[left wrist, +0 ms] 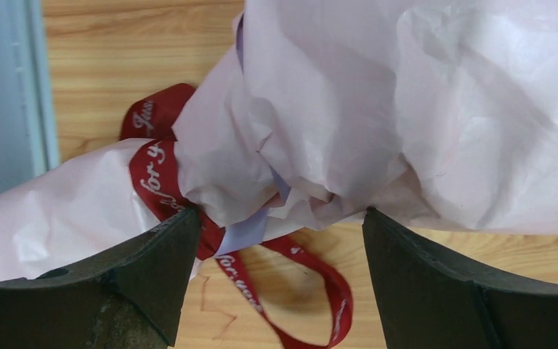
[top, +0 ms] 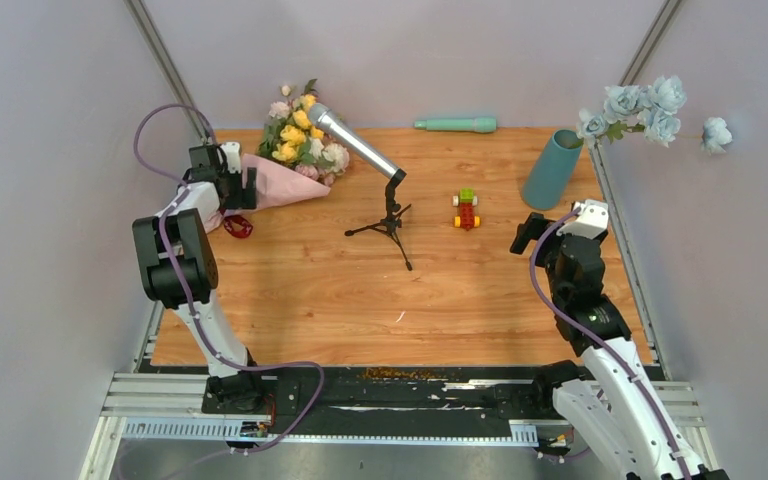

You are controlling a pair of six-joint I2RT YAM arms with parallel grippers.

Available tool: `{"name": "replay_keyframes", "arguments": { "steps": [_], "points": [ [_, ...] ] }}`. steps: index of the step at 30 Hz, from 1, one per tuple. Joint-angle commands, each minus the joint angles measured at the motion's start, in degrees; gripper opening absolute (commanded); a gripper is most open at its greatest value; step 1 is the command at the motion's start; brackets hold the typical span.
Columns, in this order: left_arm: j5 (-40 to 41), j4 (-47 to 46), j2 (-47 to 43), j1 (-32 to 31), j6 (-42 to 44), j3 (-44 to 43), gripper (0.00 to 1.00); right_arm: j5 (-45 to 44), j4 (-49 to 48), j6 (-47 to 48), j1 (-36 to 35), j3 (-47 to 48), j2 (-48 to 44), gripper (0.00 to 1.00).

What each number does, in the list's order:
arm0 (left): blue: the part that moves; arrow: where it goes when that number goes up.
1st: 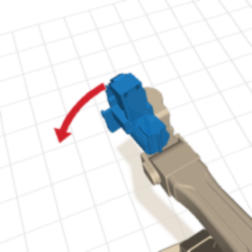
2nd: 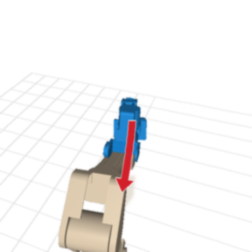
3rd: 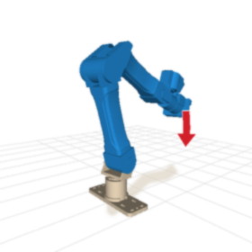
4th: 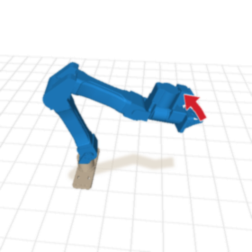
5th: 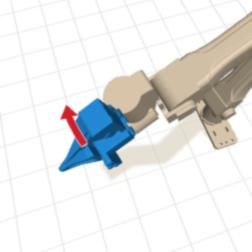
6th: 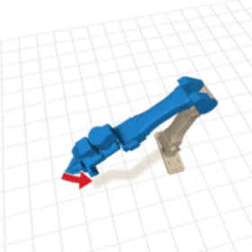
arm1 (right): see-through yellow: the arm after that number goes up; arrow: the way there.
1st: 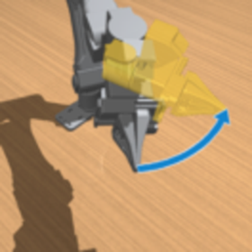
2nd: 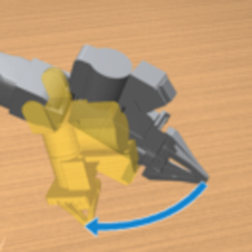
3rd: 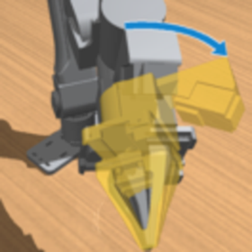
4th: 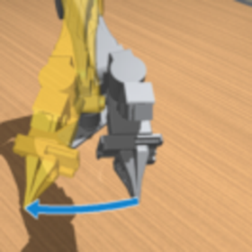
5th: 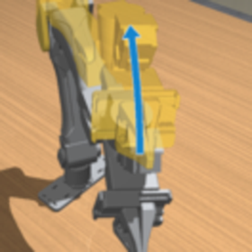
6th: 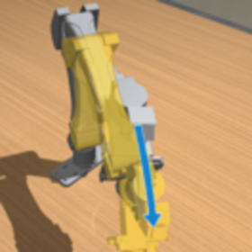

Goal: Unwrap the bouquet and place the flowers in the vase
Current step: Adjust the fake flower at the center of the board.

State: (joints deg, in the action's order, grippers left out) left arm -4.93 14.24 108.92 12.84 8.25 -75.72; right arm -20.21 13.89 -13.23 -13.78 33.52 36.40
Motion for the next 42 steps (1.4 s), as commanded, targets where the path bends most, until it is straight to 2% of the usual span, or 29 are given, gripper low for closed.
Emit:
{"name": "replay_keyframes", "arguments": {
  "steps": [1, 5, 11, 17, 19, 24, 28, 33, 42],
  "points": [
    [-11.18, -2.61, 1.87, -0.01, -0.77, -1.43, 0.88, 0.92, -1.15, 0.80, 0.19, 2.17, 0.25, 1.00],
    [-15.37, -3.77, 1.99, -1.13, -2.12, -0.40, 0.84, 1.11, -0.84, 0.80, 0.20, 2.14, 0.02, 1.00],
    [-17.55, -2.95, 1.88, -5.16, -1.38, 0.31, 0.82, 1.66, -0.62, 0.66, 0.21, 1.88, -0.68, 1.00],
    [-17.97, -2.69, -2.05, -6.00, -2.04, 0.88, 0.82, 2.09, -0.60, 0.33, 0.21, 1.55, -0.94, 1.00],
    [-16.94, -2.34, -4.02, -6.00, -1.57, 0.76, 0.84, 2.27, -0.62, 0.40, 0.17, 1.55, -0.79, 1.00],
    [-8.43, 1.03, -7.26, -5.06, 1.85, -0.26, 0.89, 2.62, -0.62, 0.31, 0.18, 1.55, -0.76, 1.00],
    [-8.38, 1.88, -8.13, -1.91, 3.28, -0.62, 0.90, 2.86, -0.62, 0.31, 0.22, 1.68, -0.18, 1.00],
    [-10.22, 0.56, -6.33, 1.22, 2.03, -2.09, 0.90, 3.06, -0.77, 0.49, 0.19, 1.90, 0.73, 1.00],
    [-16.48, 1.21, 3.90, 2.70, -2.67, -11.92, 0.89, 3.42, -1.41, 1.18, 0.21, 2.25, 3.51, 1.00]
  ]
}}
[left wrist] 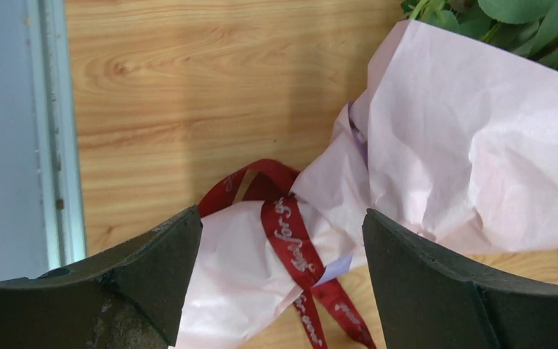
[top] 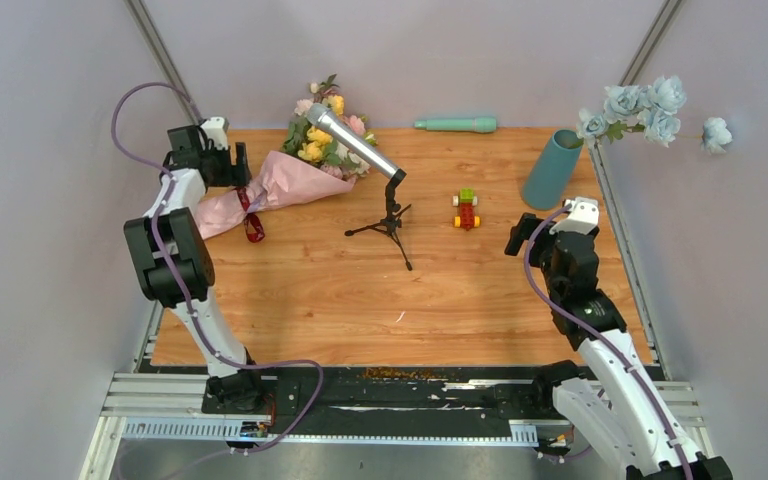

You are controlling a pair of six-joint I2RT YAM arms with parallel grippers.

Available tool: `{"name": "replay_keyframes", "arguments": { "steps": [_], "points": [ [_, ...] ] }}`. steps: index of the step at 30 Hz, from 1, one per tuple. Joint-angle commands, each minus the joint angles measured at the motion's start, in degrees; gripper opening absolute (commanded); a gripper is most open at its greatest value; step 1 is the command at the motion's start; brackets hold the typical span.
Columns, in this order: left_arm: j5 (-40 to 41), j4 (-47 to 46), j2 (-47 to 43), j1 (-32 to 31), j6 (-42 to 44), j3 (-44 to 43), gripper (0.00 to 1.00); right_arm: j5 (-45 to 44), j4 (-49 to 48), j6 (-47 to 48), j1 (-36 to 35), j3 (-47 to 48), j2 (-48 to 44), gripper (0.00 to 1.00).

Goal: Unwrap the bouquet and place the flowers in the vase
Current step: Adjust the fake flower at the center of the board.

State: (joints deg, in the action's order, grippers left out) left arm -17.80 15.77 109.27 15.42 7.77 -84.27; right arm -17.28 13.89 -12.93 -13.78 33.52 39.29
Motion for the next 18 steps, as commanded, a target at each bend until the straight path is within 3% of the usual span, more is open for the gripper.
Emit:
{"name": "replay_keyframes", "arguments": {
  "steps": [1, 9, 12, 18],
  "points": [
    [-3.74, -0.09, 4.27, 0.20, -2.51, -4.22, 0.89, 0.37, -1.41, 1.03, 0.16, 2.33, 0.80, 1.00],
    [-4.95, -0.10, 10.73, 0.35, -6.48, -6.02, 0.89, 0.94, -1.40, 1.50, 0.16, 2.78, 1.66, 1.00],
    [-8.60, -1.96, 10.70, 0.40, -9.98, -4.53, 0.89, 1.30, -1.41, 1.51, 0.19, 2.78, 1.60, 1.00],
    [-7.85, -4.38, 6.94, 0.44, -13.07, 0.80, 0.90, 2.57, -1.41, 1.07, 0.22, 2.61, 1.32, 1.00]
  ]
}}
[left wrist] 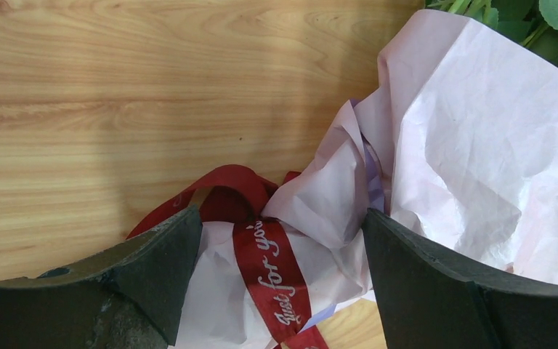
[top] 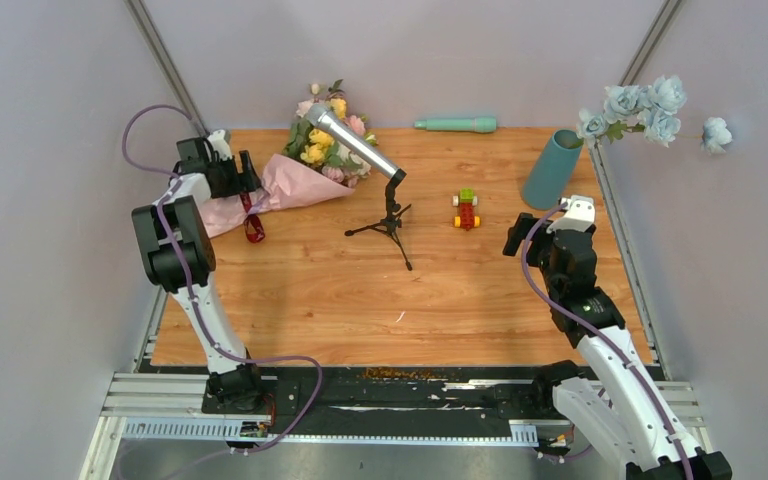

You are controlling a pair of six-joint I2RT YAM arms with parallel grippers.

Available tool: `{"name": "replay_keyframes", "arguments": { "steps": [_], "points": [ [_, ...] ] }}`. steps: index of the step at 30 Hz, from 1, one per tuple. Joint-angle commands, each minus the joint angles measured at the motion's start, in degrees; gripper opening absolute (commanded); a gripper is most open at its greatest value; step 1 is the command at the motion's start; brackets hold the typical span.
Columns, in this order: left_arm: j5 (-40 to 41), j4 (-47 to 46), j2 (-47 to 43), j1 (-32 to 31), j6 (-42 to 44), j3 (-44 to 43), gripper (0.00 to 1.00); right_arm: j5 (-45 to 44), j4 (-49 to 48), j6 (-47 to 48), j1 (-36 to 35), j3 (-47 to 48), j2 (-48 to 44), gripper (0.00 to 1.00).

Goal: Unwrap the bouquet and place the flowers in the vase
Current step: Adjust the fake flower at the center of the board.

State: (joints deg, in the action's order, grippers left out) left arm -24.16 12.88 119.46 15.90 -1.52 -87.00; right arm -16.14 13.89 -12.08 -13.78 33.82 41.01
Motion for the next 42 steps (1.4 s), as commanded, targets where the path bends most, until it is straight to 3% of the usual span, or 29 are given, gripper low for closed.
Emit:
{"name": "replay_keyframes", "arguments": {
  "steps": [1, 7, 15, 22, 31, 37, 42],
  "points": [
    [-0.90, -1.80, -3.65, -0.07, -5.06, 4.18, 0.90, 1.65, -1.41, 0.21, 0.17, 2.30, -0.50, 1.00],
    [-0.53, -1.58, -7.47, -0.15, -11.05, 10.63, 0.90, 2.80, -1.14, -0.21, 0.23, 2.04, -1.99, 1.00],
    [-0.43, -4.65, -19.89, -0.80, -20.68, 24.54, 0.90, 4.53, -1.15, -0.75, 0.18, 1.85, -2.32, 1.00],
    [-0.85, -6.57, -27.22, -6.36, -26.18, 35.56, 0.90, 5.25, -1.08, -0.85, 0.21, 1.95, -2.22, 1.00],
    [1.18, -3.45, -41.91, -12.99, -26.43, 43.43, 0.91, 5.62, -0.99, -0.76, 0.23, 2.28, -0.55, 1.00],
    [9.69, 4.95, -51.41, -13.31, -19.53, 43.03, 0.92, 7.25, -0.92, -0.71, 0.17, 2.48, -0.30, 1.00],
    [17.66, 5.51, -55.72, -17.14, -18.37, 43.83, 0.94, 13.71, -2.21, 1.09, 0.24, 3.31, 0.83, 0.99]
  ]
}}
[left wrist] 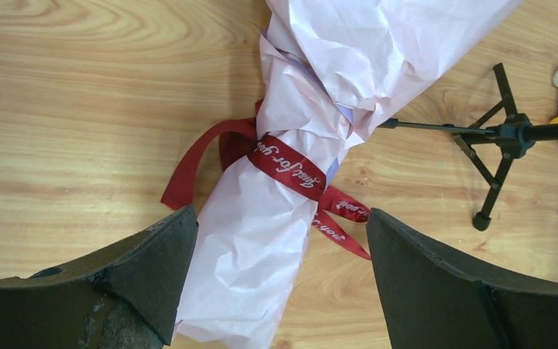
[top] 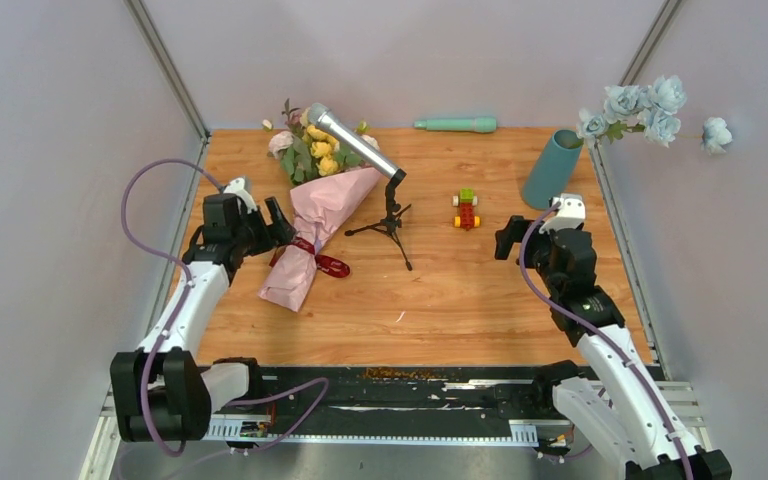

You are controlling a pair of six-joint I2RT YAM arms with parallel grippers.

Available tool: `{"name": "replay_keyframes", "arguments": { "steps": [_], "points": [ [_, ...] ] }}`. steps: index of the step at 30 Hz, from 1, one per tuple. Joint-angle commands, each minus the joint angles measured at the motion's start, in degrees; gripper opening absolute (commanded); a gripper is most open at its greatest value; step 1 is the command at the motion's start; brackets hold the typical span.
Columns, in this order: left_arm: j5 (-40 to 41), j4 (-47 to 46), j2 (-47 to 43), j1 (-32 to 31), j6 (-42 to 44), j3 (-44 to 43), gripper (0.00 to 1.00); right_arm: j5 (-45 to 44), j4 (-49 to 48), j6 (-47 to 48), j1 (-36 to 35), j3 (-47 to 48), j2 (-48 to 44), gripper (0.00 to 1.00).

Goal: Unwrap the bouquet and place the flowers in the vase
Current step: Adjust the fake flower at the center of the board.

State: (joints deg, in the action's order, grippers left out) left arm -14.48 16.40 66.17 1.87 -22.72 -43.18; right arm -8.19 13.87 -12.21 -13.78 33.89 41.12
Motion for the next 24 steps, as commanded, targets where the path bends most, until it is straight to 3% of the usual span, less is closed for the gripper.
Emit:
{"name": "replay_keyframes", "arguments": {
  "steps": [1, 4, 9, 15, 24],
  "points": [
    [9.47, 1.67, -2.44, -5.32, 2.48, 0.17, 0.94, 6.65, -2.38, 1.36, 0.22, 3.38, 0.91, 0.99],
    [12.48, -1.05, -0.75, -11.10, 0.91, 0.80, 0.95, 7.24, -1.73, 1.43, 0.22, 3.69, 1.29, 1.00],
    [16.95, -7.22, 4.87, -15.63, 0.03, 1.90, 0.97, 14.18, 2.22, -1.48, 0.17, 4.38, -0.75, 1.00],
    [21.50, -10.24, 10.36, -17.23, 2.62, 0.26, 0.97, 24.21, 2.04, -4.82, 0.24, 1.95, -1.76, 1.00],
    [21.64, -12.05, 17.75, -19.12, 8.45, -2.58, 1.00, 23.25, 4.88, -3.09, 0.19, 2.23, -0.97, 0.98]
  ]
}}
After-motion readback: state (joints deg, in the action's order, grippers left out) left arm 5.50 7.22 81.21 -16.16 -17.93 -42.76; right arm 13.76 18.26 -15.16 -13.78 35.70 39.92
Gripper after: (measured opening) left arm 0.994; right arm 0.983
